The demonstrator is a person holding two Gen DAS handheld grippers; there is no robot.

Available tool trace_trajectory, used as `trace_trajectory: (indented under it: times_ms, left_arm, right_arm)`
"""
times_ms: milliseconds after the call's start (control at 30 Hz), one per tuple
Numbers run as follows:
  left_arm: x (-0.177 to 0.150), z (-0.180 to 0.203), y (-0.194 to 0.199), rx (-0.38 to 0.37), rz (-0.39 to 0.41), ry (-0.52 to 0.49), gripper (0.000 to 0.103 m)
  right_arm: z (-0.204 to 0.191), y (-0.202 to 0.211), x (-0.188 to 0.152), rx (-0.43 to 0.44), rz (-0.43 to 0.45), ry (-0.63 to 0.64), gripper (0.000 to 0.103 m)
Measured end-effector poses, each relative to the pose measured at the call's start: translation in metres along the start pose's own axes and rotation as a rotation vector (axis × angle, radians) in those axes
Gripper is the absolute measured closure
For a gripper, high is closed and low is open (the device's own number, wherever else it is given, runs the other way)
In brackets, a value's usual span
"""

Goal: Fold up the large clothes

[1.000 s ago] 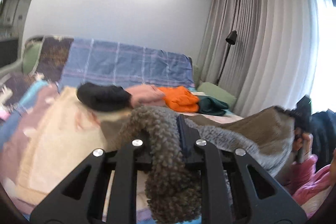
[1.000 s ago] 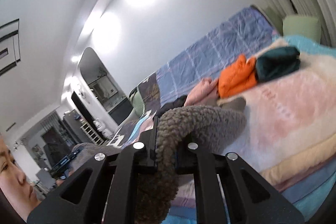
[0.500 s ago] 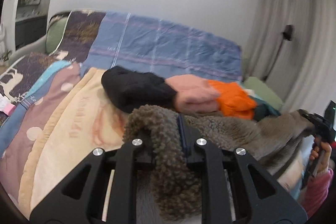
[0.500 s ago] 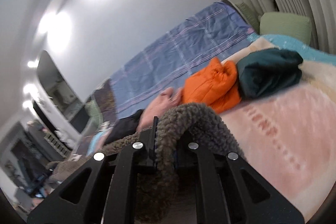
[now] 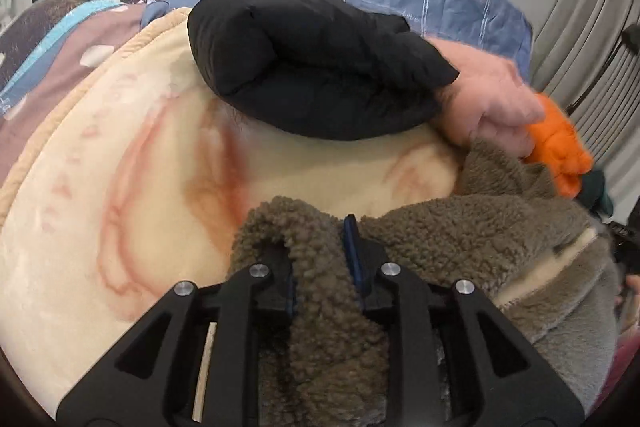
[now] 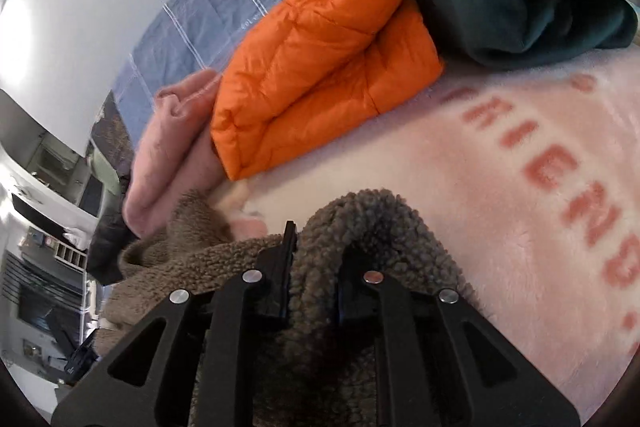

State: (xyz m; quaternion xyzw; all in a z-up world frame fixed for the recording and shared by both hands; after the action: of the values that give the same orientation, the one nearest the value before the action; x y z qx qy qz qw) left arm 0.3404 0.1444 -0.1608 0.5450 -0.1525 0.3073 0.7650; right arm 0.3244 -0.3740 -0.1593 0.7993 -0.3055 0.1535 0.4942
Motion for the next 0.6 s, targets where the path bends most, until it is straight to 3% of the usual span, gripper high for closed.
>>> trace_trajectory:
  times_ms: [100, 167, 200, 233, 300, 333, 400, 467, 600]
  left_arm:
    - [0.000, 0.004, 0.002, 0.010, 0.007, -0.027, 0.080]
    - [0.001, 0.009, 0.015, -0.010, 0.015, -0.023, 0.077]
    - [0.002, 0.010, 0.024, -0.035, 0.018, -0.003, 0.072]
    - [0.003, 0.010, 0.033, -0.063, 0.021, 0.019, 0.071]
    - [0.005, 0.011, 0.054, -0.120, 0.033, 0.052, 0.055]
    - [0.003, 0.011, 0.068, -0.146, 0.043, 0.059, 0.047]
    - [0.002, 0.013, 0.089, -0.119, 0.085, 0.049, 0.026]
    - [0.004, 0.023, 0.117, -0.059, 0.181, -0.025, 0.020]
    - [-0.003, 0.058, 0.160, -0.135, 0.262, -0.128, 0.019]
  right_arm:
    - [-0.005, 0.008, 0.002, -0.030, -0.007, 0.045, 0.082]
    - [-0.011, 0.026, 0.002, -0.021, 0.004, 0.066, 0.073]
    - [-0.016, 0.041, 0.002, -0.019, 0.025, 0.081, 0.057]
    - [-0.017, 0.056, 0.003, -0.040, 0.059, 0.099, 0.032]
    - [-0.020, 0.091, 0.004, -0.125, 0.157, 0.157, 0.020]
    - [-0.023, 0.106, 0.003, -0.168, 0.188, 0.207, 0.020]
    - [-0.032, 0.124, -0.002, -0.223, 0.212, 0.302, 0.020]
    - [-0.042, 0.132, -0.012, -0.256, 0.209, 0.396, 0.020]
    - [-0.075, 0.126, -0.040, -0.316, 0.184, 0.612, 0.020]
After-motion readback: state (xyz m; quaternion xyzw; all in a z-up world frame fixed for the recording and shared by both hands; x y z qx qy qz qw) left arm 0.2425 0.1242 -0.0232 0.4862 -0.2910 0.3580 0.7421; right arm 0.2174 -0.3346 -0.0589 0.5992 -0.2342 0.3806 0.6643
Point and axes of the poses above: each gripper's, at about its wrist camera, not at the fingertips, and y roughly against the way its jaws point, z to its right, x to its top, the point moved 8 cm from there along -y, roughly the way its jaws point, and after that the axes turned 7 degrees about y, right-handed, at the moved point
